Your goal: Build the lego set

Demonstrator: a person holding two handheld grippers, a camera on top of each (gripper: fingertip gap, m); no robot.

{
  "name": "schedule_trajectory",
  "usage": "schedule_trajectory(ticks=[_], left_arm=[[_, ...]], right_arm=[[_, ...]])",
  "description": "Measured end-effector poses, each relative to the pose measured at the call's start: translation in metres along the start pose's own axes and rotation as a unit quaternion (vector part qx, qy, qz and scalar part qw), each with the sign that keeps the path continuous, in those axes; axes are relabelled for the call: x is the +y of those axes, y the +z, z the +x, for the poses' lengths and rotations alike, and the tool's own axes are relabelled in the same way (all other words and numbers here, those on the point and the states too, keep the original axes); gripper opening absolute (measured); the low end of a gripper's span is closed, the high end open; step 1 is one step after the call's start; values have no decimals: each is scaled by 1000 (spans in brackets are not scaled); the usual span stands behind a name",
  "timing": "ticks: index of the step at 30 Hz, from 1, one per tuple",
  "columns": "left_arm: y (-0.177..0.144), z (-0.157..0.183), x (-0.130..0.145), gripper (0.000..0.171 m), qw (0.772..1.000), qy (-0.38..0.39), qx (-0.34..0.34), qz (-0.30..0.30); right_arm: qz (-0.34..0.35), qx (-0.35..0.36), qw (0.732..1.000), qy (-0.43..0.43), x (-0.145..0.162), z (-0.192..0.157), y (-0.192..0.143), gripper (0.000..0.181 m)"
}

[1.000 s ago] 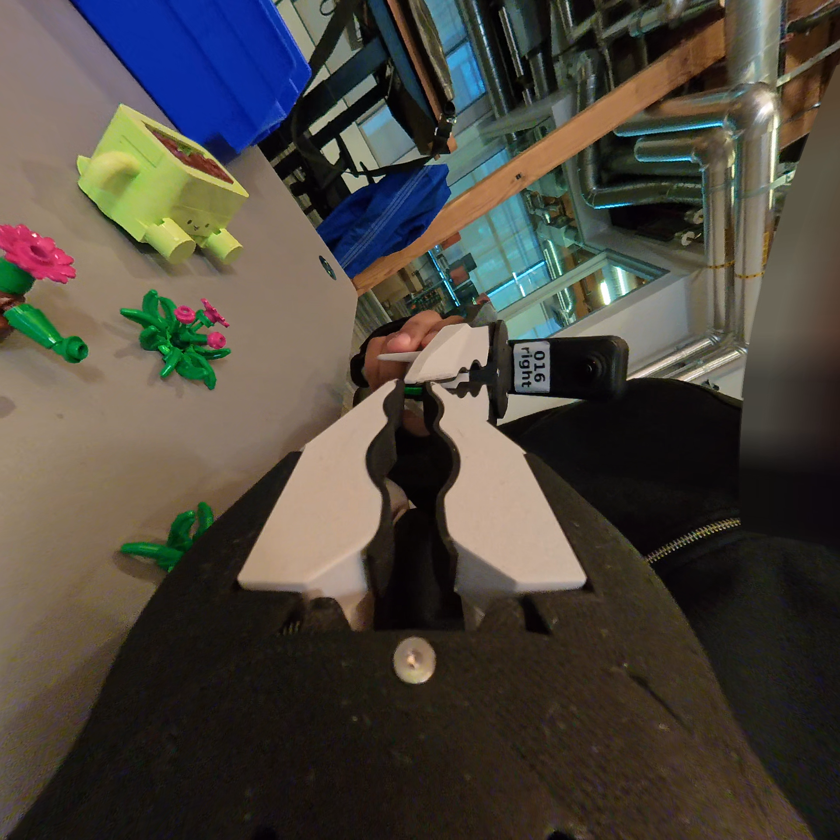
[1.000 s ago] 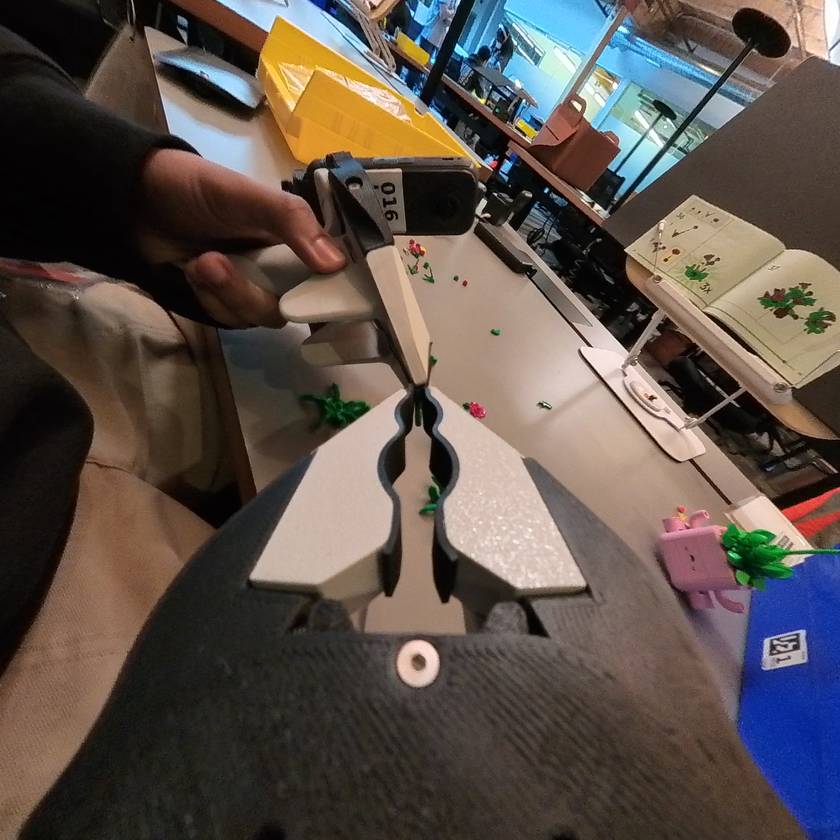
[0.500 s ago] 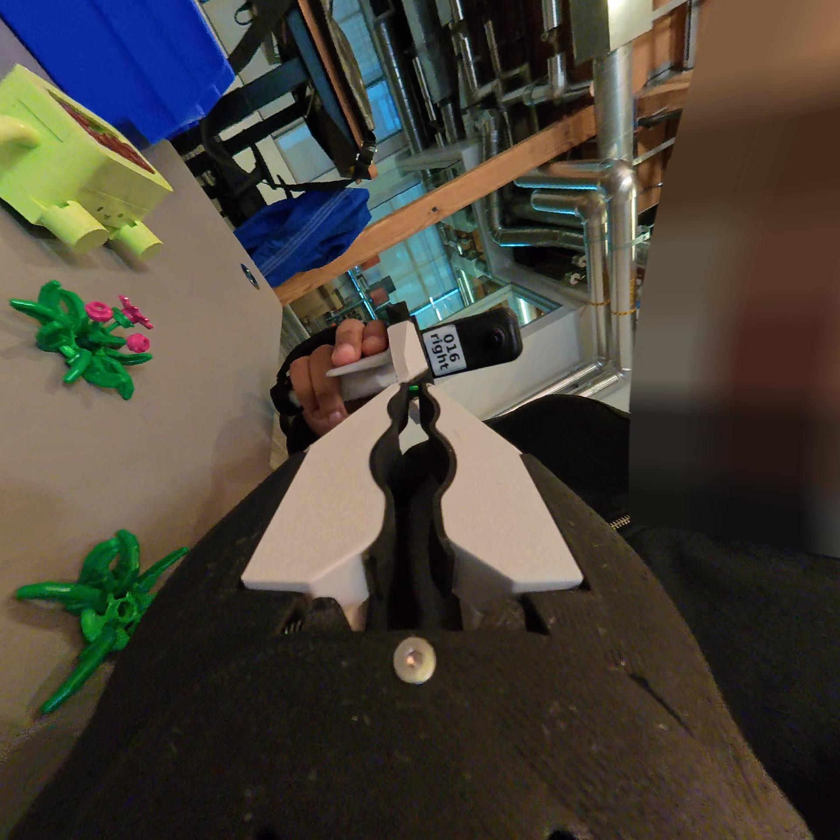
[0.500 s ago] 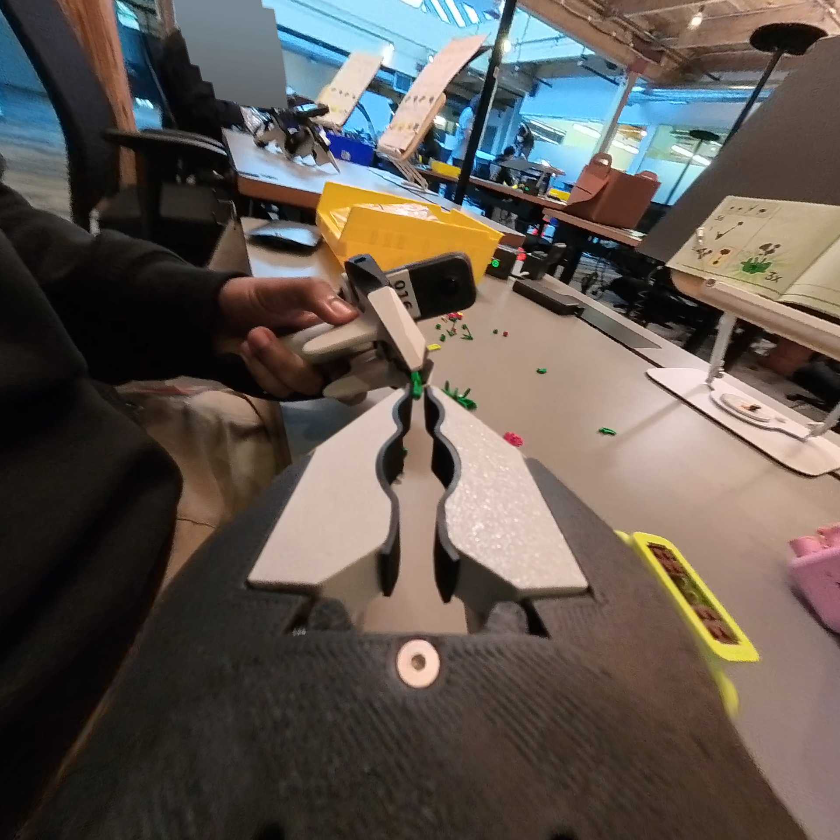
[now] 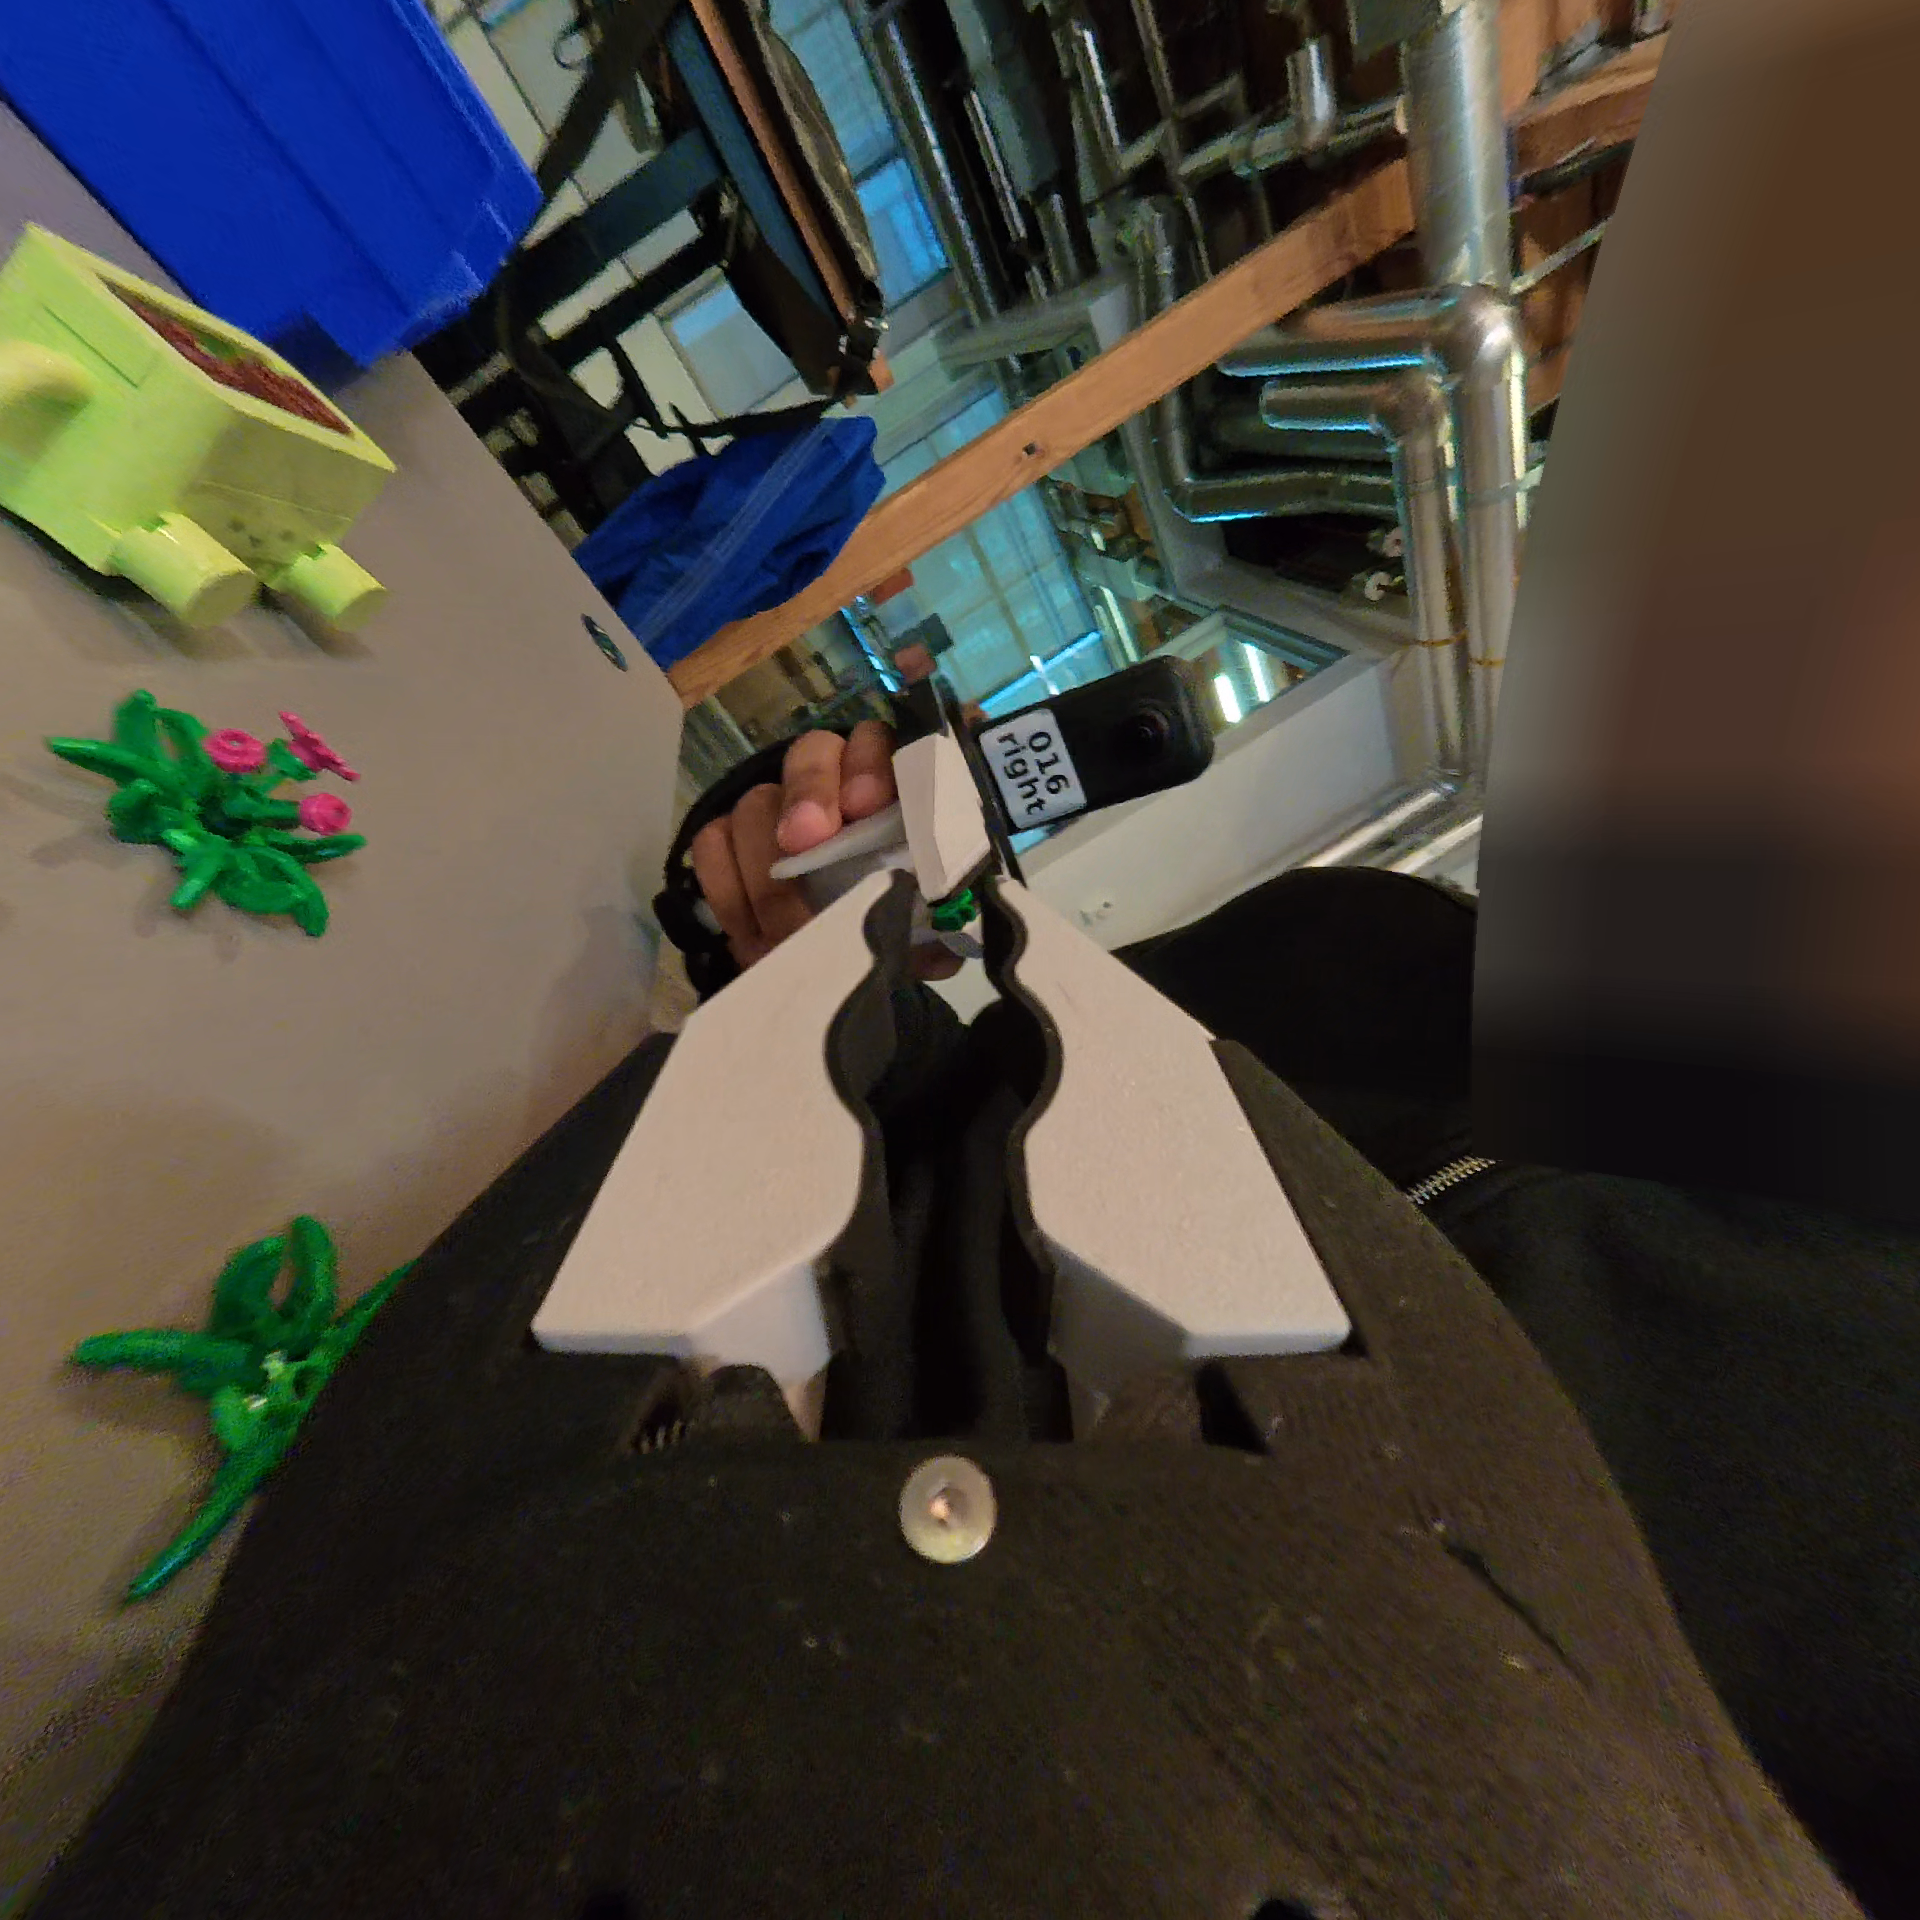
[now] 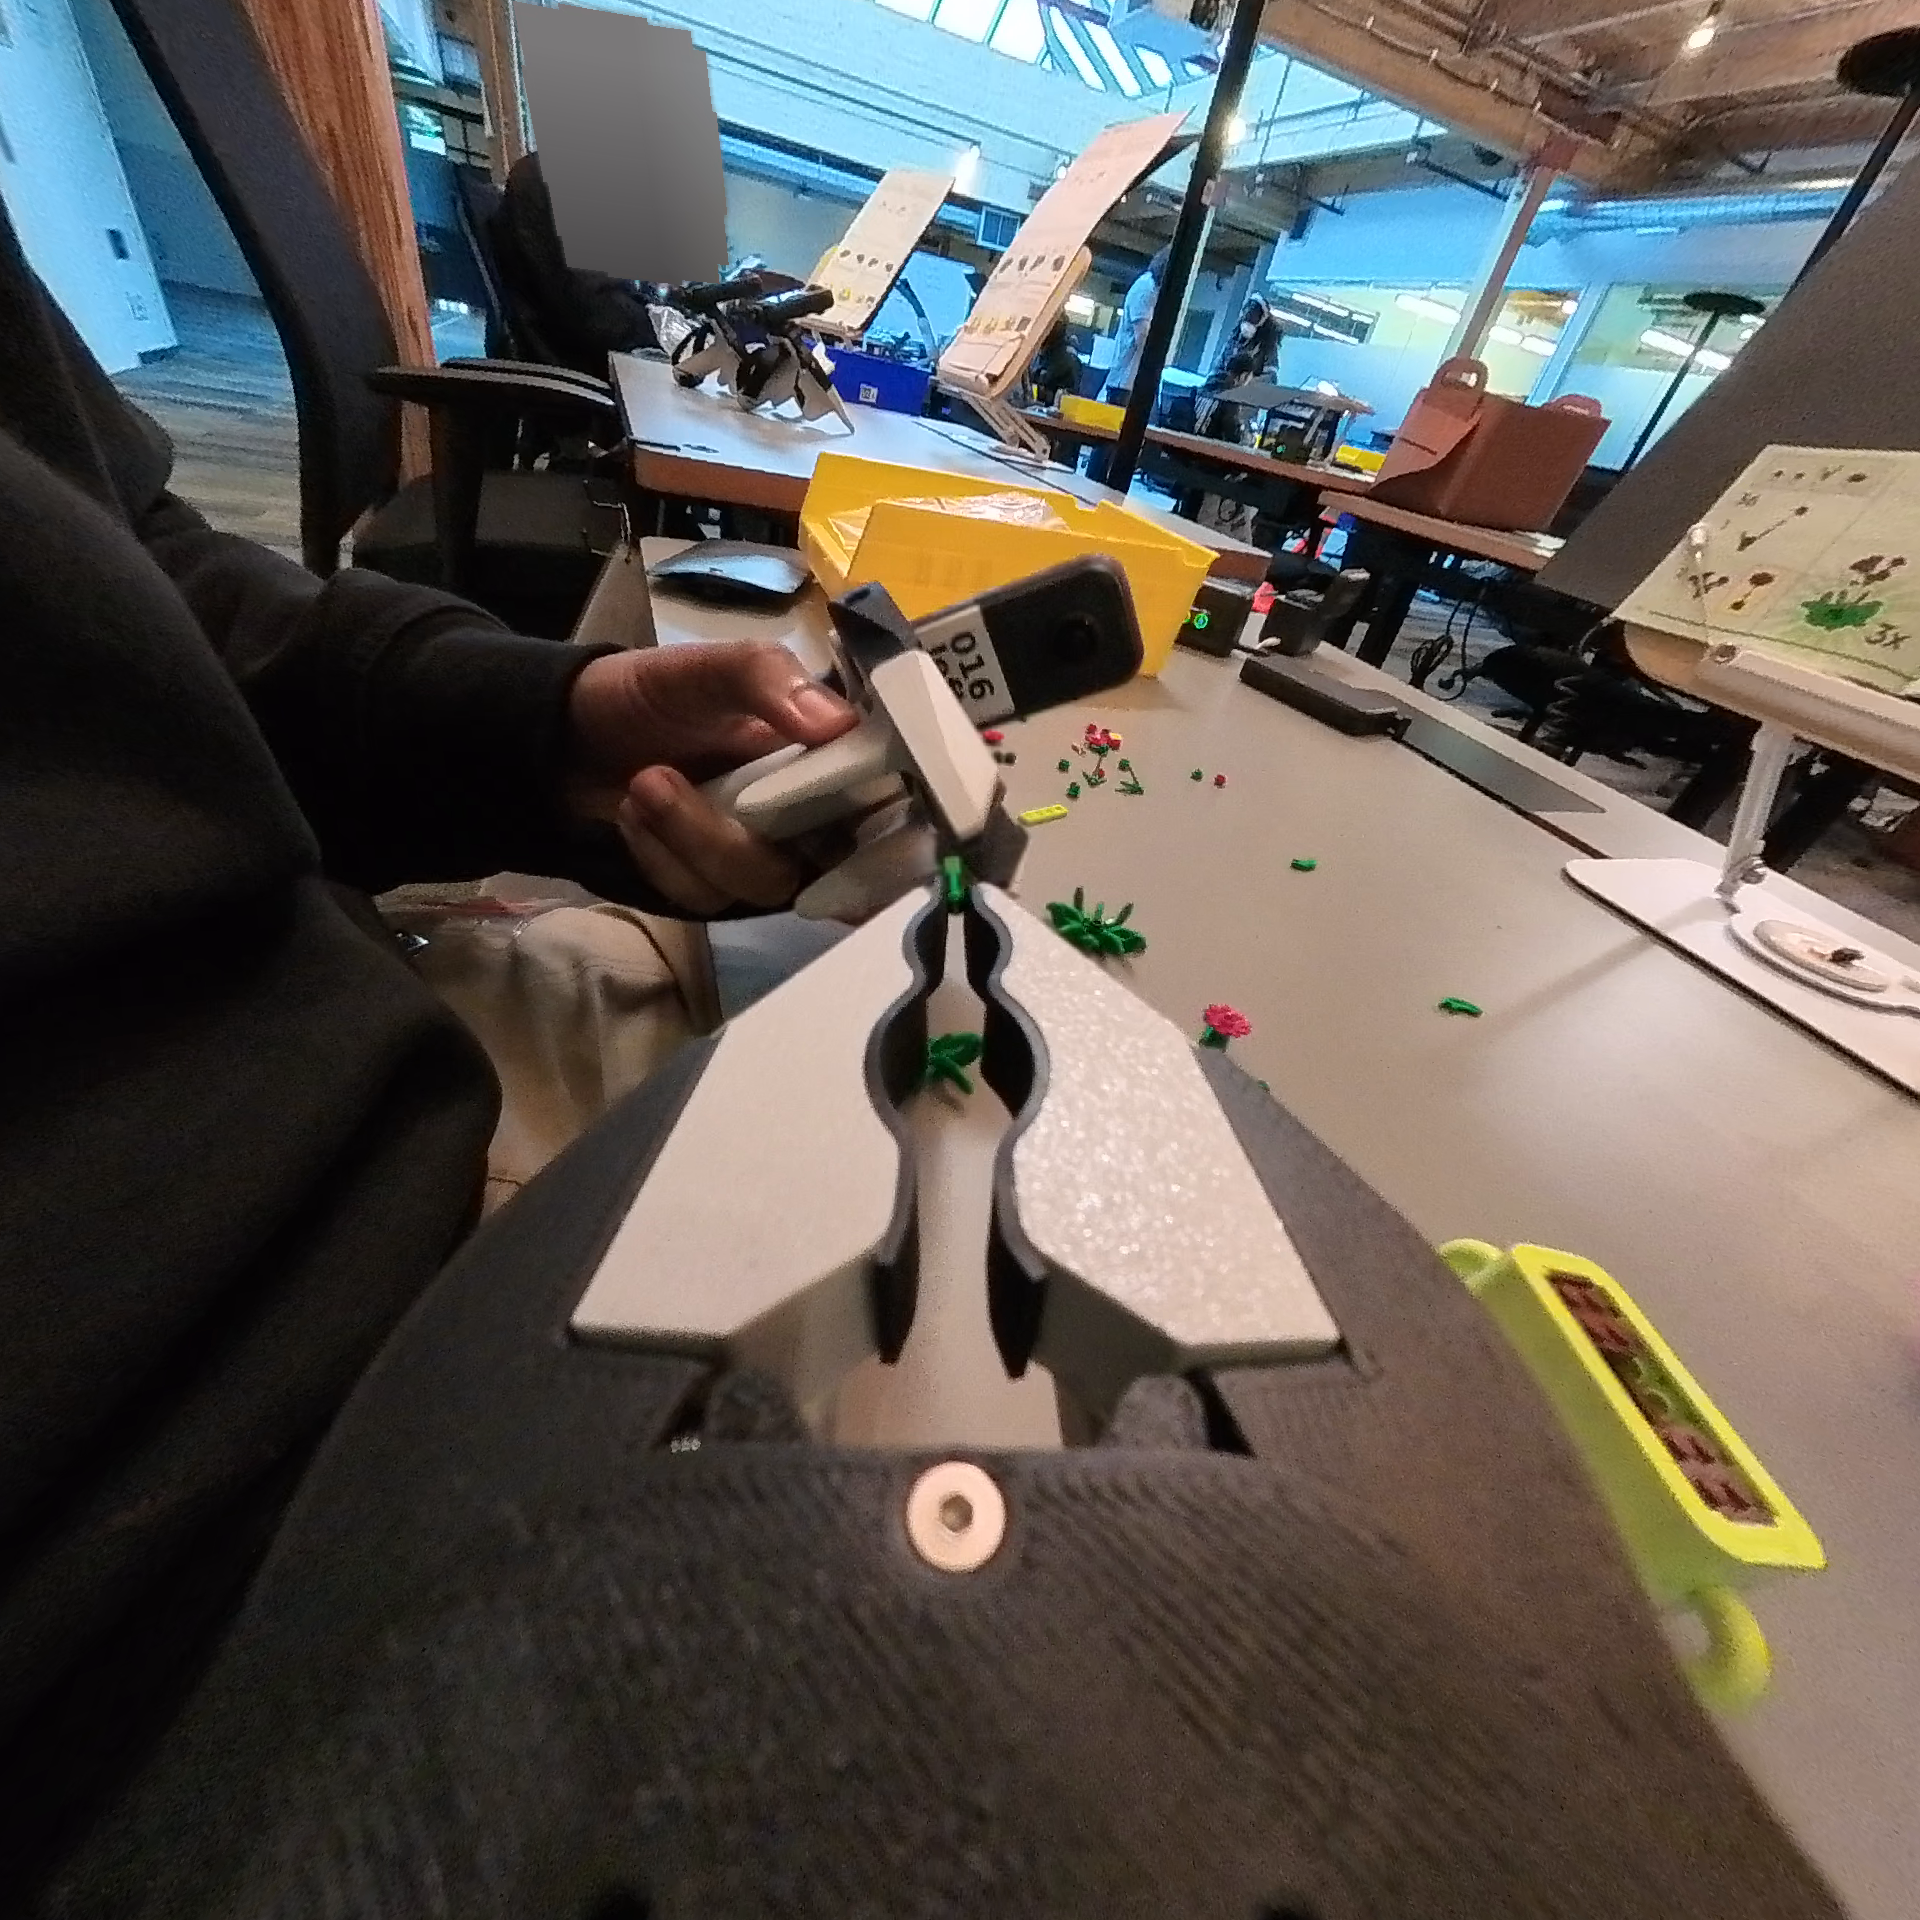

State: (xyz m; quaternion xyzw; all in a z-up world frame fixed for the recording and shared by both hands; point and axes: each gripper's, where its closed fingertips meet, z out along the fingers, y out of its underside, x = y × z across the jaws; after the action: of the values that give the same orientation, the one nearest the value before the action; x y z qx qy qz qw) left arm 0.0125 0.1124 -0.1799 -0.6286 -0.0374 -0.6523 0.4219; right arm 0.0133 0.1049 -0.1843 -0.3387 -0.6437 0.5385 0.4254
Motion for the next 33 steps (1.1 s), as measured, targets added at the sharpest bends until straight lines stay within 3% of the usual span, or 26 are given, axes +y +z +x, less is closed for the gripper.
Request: schedule_trajectory(ticks=[2,4,8,14,19,26,33], left_arm=[[-9,-5,-8,18,999,33,-37,6],[-24,-20,-14,18,989,92,-118,-1],[-56,-52,-9,8,943,176,-273,-69],[-81,-84,4,9,897,180,-385,-123],[-89,-89,17,13,892,164,-402,-129],[-81,-83,42,13,898,143,-384,-158],[-82,-75,33,10,890,178,-397,-137]], right_arm=[[-10,9,1000,8,4,4,1,1],[-30,11,999,21,12,6,4,0],[-113,-68,990,56,38,-20,19,1],[-237,-51,970,23,76,-37,47,1],[-303,-26,952,33,98,-37,58,1],[-311,28,947,77,103,-16,52,0],[-310,27,945,103,104,-12,47,0]])
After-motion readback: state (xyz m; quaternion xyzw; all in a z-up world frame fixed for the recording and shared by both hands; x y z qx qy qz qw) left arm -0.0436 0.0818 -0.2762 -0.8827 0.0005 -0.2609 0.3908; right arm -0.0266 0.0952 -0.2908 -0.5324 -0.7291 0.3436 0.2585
